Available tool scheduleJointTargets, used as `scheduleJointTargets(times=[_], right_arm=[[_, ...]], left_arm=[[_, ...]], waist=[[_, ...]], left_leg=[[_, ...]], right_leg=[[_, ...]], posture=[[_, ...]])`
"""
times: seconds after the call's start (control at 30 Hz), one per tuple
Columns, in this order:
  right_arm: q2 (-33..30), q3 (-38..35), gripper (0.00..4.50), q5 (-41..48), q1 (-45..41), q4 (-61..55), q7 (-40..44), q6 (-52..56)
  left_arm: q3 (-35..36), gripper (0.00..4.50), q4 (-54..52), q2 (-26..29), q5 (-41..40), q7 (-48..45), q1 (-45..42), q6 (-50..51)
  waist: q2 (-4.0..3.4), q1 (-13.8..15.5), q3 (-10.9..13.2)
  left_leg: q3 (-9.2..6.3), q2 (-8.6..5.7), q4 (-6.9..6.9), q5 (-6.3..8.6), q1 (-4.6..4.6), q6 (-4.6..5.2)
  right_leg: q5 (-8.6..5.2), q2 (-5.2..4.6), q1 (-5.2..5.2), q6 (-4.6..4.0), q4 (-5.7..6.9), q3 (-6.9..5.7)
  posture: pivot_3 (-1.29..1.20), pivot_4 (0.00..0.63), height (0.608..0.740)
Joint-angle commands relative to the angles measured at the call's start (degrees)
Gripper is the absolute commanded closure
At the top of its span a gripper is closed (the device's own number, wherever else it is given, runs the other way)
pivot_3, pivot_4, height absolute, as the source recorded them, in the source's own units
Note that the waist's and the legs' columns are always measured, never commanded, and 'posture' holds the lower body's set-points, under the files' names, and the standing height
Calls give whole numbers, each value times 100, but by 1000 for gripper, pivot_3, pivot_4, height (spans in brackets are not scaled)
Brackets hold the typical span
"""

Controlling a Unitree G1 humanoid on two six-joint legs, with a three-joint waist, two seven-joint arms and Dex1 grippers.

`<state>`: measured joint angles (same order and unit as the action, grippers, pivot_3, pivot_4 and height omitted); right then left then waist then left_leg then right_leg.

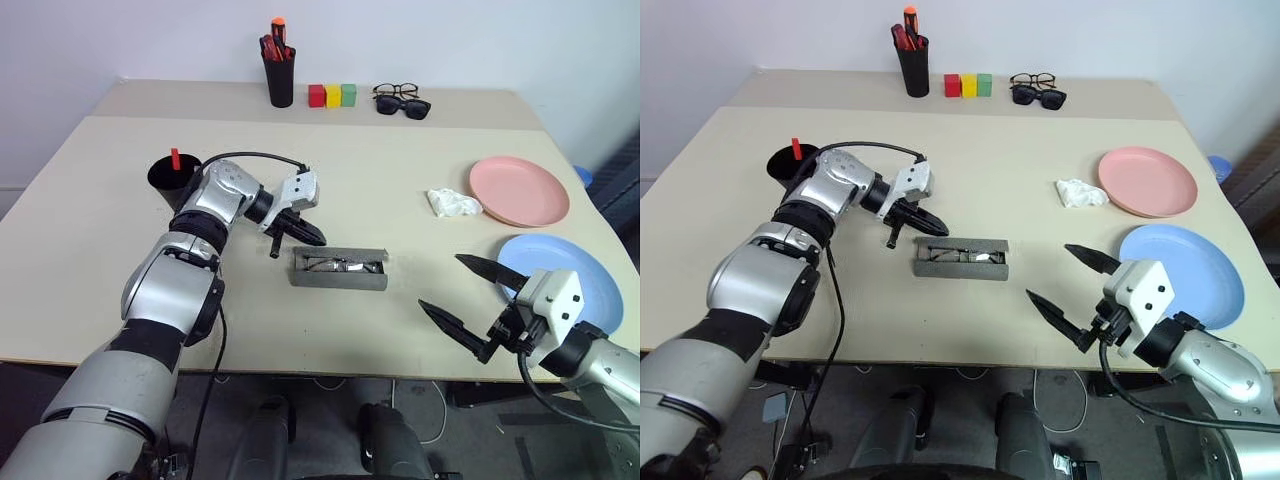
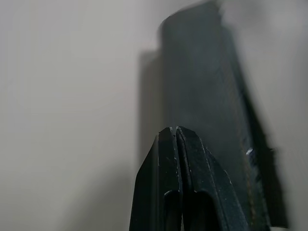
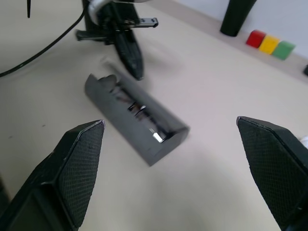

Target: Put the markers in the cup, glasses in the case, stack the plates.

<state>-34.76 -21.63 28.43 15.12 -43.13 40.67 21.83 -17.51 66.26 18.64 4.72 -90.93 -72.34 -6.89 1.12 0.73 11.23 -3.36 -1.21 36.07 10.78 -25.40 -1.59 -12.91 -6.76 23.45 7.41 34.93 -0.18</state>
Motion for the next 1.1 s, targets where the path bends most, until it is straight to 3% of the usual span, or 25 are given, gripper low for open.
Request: scheduleJointTargets(times=[0.03, 0.1, 0.3, 0.47, 0.57, 0.77, 0.87, 0.97, 1.1], right_arm=[[80, -96, 0, 17, -89, 21, -348, 77], [132, -84, 0, -155, -203, 153, -663, 136], [235, -307, 0, -922, -362, 855, -1700, 411], [278, -284, 0, -1234, -322, 1607, -2003, 523], [279, -228, 0, -1284, -364, 1905, -2013, 525], [185, -17, 0, -1417, -587, 2169, -2001, 689], [179, 50, 0, -1375, -719, 2177, -2027, 984], [164, 88, 892, -1313, -816, 2172, -2009, 1317], [156, 76, 2960, -1307, -958, 2196, -2016, 1616]], left_arm=[[-708, 4467, -1234, 270, -574, -157, 548, 480], [-913, 4467, -2036, 392, -739, -157, 983, 794], [-274, 4467, -3443, 345, -844, 490, 1486, 1474], [53, 4467, -4329, -297, -973, 1701, 1564, 2006], [49, 3251, -4532, -631, -1015, 2070, 1619, 2382], [-143, 96, -4842, -925, -952, 2467, 1695, 2739], [-154, 12, -4872, -993, -907, 2721, 1665, 2828], [-128, 0, -4990, -1037, -965, 2850, 1652, 2935], [-120, 0, -5027, -1072, -980, 3005, 1634, 2983]], waist=[[-5, -25, -3], [-6, -31, -3], [-9, 27, -5], [-11, 22, -5], [-12, 0, -6], [-39, -65, -15], [-40, -35, -15], [-40, -3, -15], [-40, 2, -15]], left_leg=[[0, 0, -2, 0, 2, 0], [-1, 3, -3, 0, 6, 1], [-5, 0, 8, 0, 4, 1], [-5, -5, 8, -1, -1, 2], [-4, -6, 8, -1, 2, 2], [-3, -1, 6, -1, 12, 3], [-3, -2, 7, -1, 11, 3], [-3, -4, 8, -1, 8, 3], [-4, -5, 8, -1, 6, 3]], right_leg=[[0, -1, 0, 0, 1, 0], [-1, 0, 0, -1, 5, 2], [0, -3, -7, -4, 5, 1], [-1, -3, -3, -3, 5, 1], [-1, -2, -4, -1, 8, 1], [-1, 5, -2, -1, 21, 2], [-1, 5, -2, -1, 20, 2], [-1, 4, -2, 0, 17, 2], [-1, 4, -3, 0, 15, 2]], posture=[[0, 150, 740], [0, 150, 740], [0, 150, 740], [0, 150, 740], [0, 150, 740], [0, 150, 740], [0, 150, 740], [0, 150, 740], [0, 150, 740]])
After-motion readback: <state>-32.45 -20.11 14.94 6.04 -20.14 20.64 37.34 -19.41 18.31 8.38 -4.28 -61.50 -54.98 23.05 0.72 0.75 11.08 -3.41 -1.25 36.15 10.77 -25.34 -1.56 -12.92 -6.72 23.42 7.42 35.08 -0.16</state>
